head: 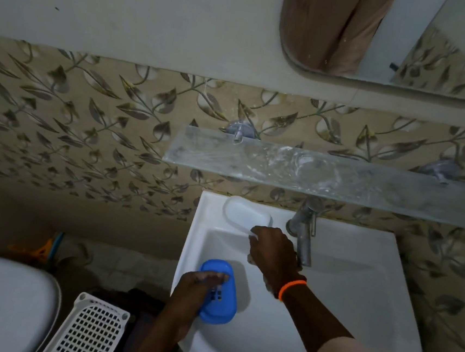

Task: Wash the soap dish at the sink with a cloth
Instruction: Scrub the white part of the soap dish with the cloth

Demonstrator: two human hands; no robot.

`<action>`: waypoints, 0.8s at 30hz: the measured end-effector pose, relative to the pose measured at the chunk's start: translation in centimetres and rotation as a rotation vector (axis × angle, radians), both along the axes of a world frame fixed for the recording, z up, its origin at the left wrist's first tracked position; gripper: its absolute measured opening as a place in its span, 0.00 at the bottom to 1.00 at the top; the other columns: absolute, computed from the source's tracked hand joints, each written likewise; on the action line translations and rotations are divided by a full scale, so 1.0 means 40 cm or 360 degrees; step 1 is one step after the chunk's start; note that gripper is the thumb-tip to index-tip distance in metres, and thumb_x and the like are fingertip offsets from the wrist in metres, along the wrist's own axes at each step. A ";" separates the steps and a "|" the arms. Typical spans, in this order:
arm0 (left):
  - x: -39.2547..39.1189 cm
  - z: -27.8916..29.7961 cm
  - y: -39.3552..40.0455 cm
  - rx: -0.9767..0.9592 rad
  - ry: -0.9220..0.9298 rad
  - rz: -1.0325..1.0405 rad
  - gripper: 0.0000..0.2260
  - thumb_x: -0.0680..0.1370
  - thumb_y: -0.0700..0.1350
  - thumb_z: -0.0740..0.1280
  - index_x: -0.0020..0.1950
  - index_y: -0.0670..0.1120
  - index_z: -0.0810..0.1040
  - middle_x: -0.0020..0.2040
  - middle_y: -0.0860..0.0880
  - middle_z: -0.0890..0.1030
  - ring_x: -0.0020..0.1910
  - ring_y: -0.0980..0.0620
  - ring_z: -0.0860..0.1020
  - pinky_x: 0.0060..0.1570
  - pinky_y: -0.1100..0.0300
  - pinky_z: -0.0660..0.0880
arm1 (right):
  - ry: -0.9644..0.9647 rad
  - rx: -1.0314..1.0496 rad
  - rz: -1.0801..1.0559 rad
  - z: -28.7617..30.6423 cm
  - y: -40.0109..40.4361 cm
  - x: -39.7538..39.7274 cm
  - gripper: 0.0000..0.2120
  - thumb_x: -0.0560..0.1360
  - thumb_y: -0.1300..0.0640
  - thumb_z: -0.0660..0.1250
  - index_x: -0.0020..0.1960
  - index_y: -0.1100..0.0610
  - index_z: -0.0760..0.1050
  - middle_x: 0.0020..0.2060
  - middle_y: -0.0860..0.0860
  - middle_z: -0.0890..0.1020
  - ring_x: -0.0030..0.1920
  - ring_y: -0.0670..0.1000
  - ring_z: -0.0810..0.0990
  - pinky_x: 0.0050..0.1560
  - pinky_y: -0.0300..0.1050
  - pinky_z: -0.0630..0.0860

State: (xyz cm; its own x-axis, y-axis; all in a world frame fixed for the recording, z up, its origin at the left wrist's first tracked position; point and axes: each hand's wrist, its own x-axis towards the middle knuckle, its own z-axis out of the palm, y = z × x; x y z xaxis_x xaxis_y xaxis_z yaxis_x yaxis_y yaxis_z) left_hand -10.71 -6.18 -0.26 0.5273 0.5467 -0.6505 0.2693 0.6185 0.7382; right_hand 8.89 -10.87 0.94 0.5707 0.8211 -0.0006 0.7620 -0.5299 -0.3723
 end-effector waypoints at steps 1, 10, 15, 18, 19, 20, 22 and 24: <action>0.005 0.005 0.003 -0.0077 -0.0009 0.0047 0.16 0.67 0.48 0.77 0.49 0.39 0.88 0.51 0.37 0.87 0.52 0.37 0.85 0.49 0.50 0.84 | 0.0019 0.0113 0.0051 0.019 -0.016 -0.010 0.07 0.77 0.56 0.64 0.42 0.53 0.80 0.34 0.47 0.83 0.39 0.51 0.84 0.34 0.32 0.74; -0.026 0.082 0.015 -0.1046 -0.0703 -0.0259 0.39 0.75 0.72 0.63 0.74 0.43 0.74 0.69 0.35 0.78 0.67 0.35 0.77 0.66 0.38 0.72 | -0.0247 0.0092 0.0906 0.242 -0.268 -0.105 0.07 0.78 0.53 0.66 0.45 0.51 0.82 0.32 0.47 0.80 0.31 0.47 0.80 0.29 0.46 0.79; -0.031 0.144 -0.017 -0.1070 -0.0580 -0.0620 0.34 0.72 0.71 0.69 0.67 0.46 0.81 0.60 0.41 0.84 0.59 0.42 0.81 0.61 0.50 0.75 | -0.0475 0.0077 0.1100 0.294 -0.350 -0.128 0.06 0.70 0.55 0.76 0.46 0.51 0.83 0.29 0.48 0.80 0.29 0.49 0.79 0.23 0.44 0.76; -0.042 0.173 -0.050 -0.0932 -0.0560 -0.0675 0.25 0.76 0.63 0.71 0.63 0.46 0.83 0.58 0.41 0.84 0.56 0.42 0.82 0.54 0.50 0.80 | -0.0553 0.0146 0.1040 0.307 -0.387 -0.136 0.07 0.71 0.55 0.75 0.49 0.51 0.84 0.31 0.48 0.81 0.30 0.51 0.81 0.24 0.46 0.77; -0.045 0.179 -0.057 -0.0888 -0.0595 -0.0674 0.22 0.76 0.60 0.72 0.63 0.46 0.84 0.58 0.40 0.84 0.56 0.42 0.82 0.53 0.49 0.81 | -0.0536 0.0183 0.0999 0.310 -0.394 -0.135 0.09 0.70 0.55 0.76 0.50 0.52 0.84 0.31 0.49 0.81 0.30 0.50 0.81 0.23 0.46 0.77; -0.048 0.186 -0.067 -0.0848 -0.0645 -0.0658 0.20 0.76 0.57 0.73 0.63 0.46 0.84 0.58 0.40 0.84 0.56 0.41 0.83 0.53 0.48 0.81 | -0.0525 0.0224 0.0955 0.314 -0.404 -0.134 0.12 0.68 0.56 0.78 0.51 0.53 0.84 0.31 0.49 0.82 0.30 0.49 0.81 0.23 0.45 0.78; -0.057 0.198 -0.088 -0.0819 -0.0722 -0.0623 0.20 0.76 0.53 0.75 0.64 0.45 0.83 0.59 0.38 0.84 0.57 0.40 0.83 0.53 0.46 0.81 | -0.0501 0.0274 0.0888 0.321 -0.422 -0.128 0.16 0.65 0.58 0.81 0.52 0.54 0.85 0.31 0.49 0.82 0.29 0.48 0.81 0.24 0.42 0.77; -0.061 0.212 -0.112 -0.0850 -0.0759 -0.0642 0.19 0.76 0.53 0.75 0.64 0.46 0.83 0.60 0.39 0.83 0.58 0.40 0.82 0.54 0.46 0.81 | -0.0542 0.0273 0.0882 0.321 -0.435 -0.127 0.19 0.61 0.60 0.82 0.51 0.55 0.85 0.31 0.50 0.82 0.29 0.49 0.80 0.23 0.41 0.77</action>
